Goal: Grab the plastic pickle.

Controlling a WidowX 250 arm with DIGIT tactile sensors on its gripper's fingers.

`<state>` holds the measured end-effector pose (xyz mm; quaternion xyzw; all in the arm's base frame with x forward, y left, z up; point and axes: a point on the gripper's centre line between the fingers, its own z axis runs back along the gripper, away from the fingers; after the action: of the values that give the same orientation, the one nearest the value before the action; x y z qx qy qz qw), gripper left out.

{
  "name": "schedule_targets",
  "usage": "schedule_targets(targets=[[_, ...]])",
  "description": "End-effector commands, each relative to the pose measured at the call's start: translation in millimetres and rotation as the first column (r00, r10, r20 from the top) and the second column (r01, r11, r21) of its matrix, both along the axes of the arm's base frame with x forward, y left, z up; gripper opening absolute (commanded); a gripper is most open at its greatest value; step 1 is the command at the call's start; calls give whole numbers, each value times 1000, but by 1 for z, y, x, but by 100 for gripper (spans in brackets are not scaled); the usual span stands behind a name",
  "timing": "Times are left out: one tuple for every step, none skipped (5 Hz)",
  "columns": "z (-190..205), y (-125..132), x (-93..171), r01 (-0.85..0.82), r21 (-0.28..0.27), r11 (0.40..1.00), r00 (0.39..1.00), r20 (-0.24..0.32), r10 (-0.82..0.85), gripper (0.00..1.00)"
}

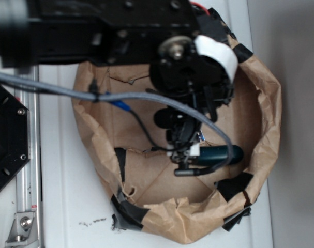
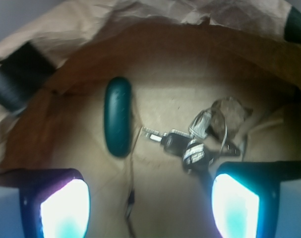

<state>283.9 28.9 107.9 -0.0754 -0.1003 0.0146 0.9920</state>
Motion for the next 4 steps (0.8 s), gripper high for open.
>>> schedule_targets(targets=[[-32,-48,22,113,51,992,990,78,-117,100],[-54,-65,41,141,60,988,980,130,-148,100],[-72,-62,53,115,115,987,979,157,-132,0],[-71,-45,59,87,122,989,979,174,-108,0]])
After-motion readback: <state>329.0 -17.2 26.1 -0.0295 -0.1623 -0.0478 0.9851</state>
